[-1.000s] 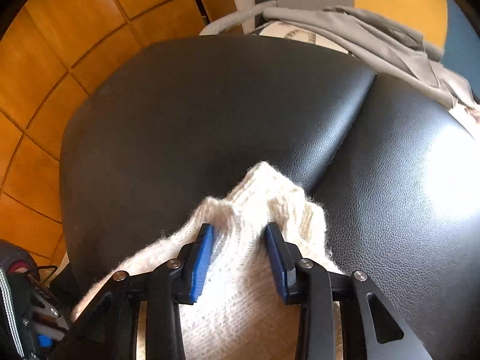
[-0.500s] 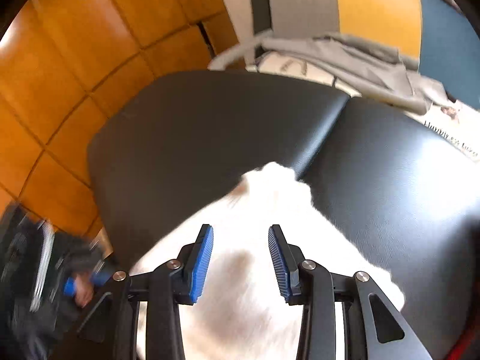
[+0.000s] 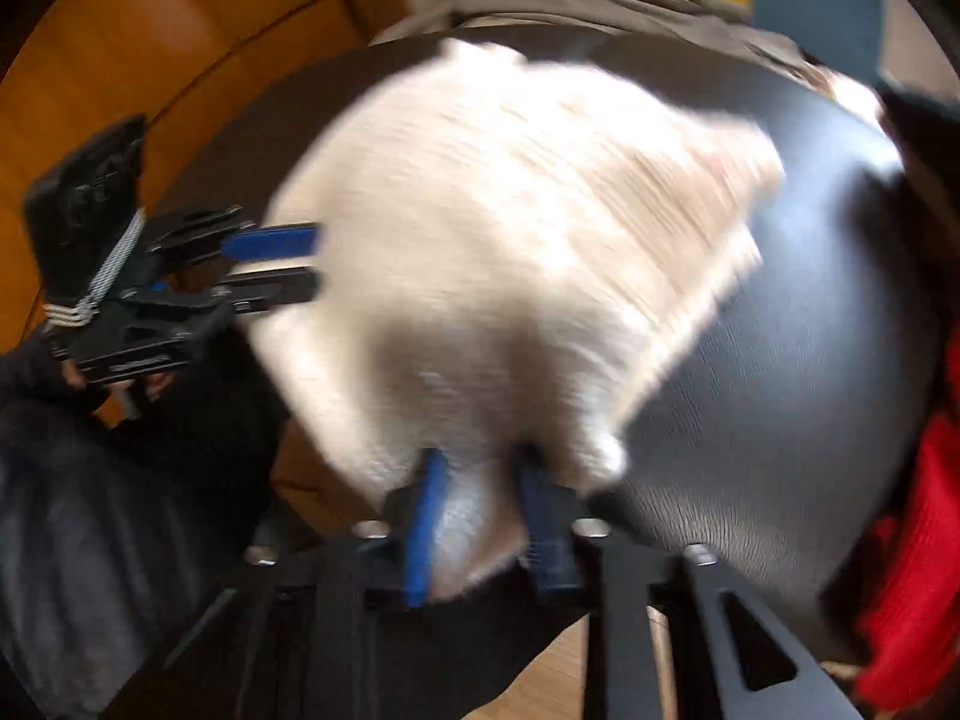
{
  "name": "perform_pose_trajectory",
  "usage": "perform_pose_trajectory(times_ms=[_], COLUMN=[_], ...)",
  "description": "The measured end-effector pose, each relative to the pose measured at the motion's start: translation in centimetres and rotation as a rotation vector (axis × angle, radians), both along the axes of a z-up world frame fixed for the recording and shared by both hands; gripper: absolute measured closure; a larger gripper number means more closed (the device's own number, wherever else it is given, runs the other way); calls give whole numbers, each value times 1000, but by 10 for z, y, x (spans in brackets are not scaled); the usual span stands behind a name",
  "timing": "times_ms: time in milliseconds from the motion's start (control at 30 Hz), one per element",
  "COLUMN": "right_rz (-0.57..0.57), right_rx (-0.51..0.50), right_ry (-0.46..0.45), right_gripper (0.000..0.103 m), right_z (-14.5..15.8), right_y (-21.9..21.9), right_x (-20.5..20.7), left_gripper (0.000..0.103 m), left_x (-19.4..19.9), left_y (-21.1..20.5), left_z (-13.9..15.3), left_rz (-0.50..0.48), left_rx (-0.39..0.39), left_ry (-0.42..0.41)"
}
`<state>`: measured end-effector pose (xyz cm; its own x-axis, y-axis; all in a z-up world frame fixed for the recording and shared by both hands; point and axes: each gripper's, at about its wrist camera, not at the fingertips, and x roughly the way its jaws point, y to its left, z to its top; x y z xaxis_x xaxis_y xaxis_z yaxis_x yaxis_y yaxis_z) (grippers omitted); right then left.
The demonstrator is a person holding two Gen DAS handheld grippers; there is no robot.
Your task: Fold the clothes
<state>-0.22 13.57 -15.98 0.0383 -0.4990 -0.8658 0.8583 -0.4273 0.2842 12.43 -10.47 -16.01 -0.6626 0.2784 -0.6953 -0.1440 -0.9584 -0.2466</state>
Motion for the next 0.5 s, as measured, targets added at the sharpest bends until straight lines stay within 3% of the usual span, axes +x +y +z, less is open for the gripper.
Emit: perform_pose_trajectory(times_ms=[33, 133, 200, 333, 400, 467, 500], right_rz=[-32, -81, -102, -146, -158, -164, -164], right_rx=[-36, -98, -117, -178, -220, -267, -294], right_ry=[-23, -33, -35, -71, -92, -112, -114], right_gripper=[85, 86, 86, 78, 69, 38, 31], right_z=[-4, -5, -2, 5, 14, 25, 34], right_y=[6, 15, 18, 24, 27, 30, 32], right_x=[-3, -2, 0, 1, 3, 4, 6], left_gripper=[73, 68, 57, 41, 30, 21, 19], left_x=[1, 5, 10, 7, 0, -10, -16], left_y=[-2, -29, -58, -115, -136, -151, -156], left_z=[2, 24, 37, 40, 33, 21, 13], left_rz=[3, 32, 95, 218, 209, 173, 164], left_rx=[30, 223, 322, 392, 454, 543, 572], left_ry=[-2, 30, 61, 43, -8, -76, -106])
